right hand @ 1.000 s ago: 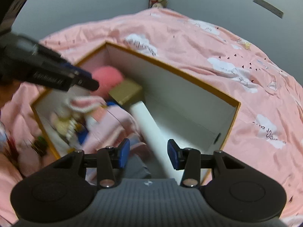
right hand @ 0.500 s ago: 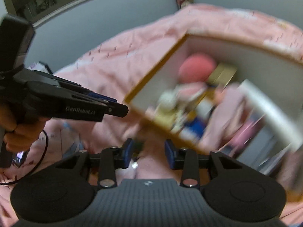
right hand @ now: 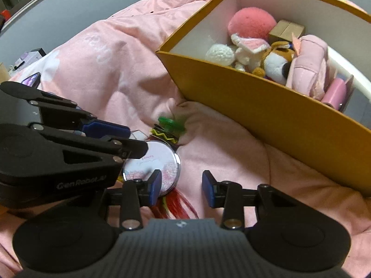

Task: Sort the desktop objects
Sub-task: 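Move both grippers to the round compact mirror and feather toy beside the box, then grasp the round compact mirror with the right gripper while the left gripper grasps the feather toy, then lift and carry the feather toy with the left gripper while the right gripper carries the mirror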

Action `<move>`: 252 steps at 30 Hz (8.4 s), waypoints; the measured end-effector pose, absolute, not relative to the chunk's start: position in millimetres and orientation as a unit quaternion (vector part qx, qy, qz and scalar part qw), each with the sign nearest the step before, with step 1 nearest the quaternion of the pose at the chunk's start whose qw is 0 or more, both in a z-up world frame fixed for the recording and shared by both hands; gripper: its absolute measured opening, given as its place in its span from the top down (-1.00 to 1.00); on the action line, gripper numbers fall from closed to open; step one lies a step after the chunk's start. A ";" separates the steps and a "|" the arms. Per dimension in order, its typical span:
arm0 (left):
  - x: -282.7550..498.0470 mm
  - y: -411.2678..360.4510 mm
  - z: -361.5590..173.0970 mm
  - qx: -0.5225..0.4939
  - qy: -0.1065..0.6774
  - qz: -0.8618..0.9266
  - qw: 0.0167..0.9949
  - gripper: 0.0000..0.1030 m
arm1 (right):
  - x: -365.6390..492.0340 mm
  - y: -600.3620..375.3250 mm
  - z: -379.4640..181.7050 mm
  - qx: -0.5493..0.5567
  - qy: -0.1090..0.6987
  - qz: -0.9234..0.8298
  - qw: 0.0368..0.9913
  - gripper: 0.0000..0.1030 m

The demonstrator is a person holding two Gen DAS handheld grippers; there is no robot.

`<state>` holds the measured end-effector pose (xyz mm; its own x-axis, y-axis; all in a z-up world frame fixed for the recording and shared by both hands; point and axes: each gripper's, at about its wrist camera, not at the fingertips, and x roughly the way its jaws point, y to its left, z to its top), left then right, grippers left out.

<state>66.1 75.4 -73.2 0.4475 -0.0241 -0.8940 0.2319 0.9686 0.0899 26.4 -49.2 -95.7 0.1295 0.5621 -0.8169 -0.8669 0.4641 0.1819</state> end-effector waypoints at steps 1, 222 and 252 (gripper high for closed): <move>64.0 74.0 -73.3 0.101 0.519 -0.076 0.845 0.49 | 24.5 -52.7 -95.1 -0.173 0.443 0.485 0.734 0.17; 55.4 61.6 23.7 -0.043 0.380 -0.204 0.901 0.96 | 58.6 -167.8 11.0 0.026 0.357 0.448 0.819 0.73; 184.9 -15.1 55.8 -0.047 0.323 -0.246 0.913 0.96 | 157.3 -158.2 42.1 -0.027 0.285 0.364 0.886 0.73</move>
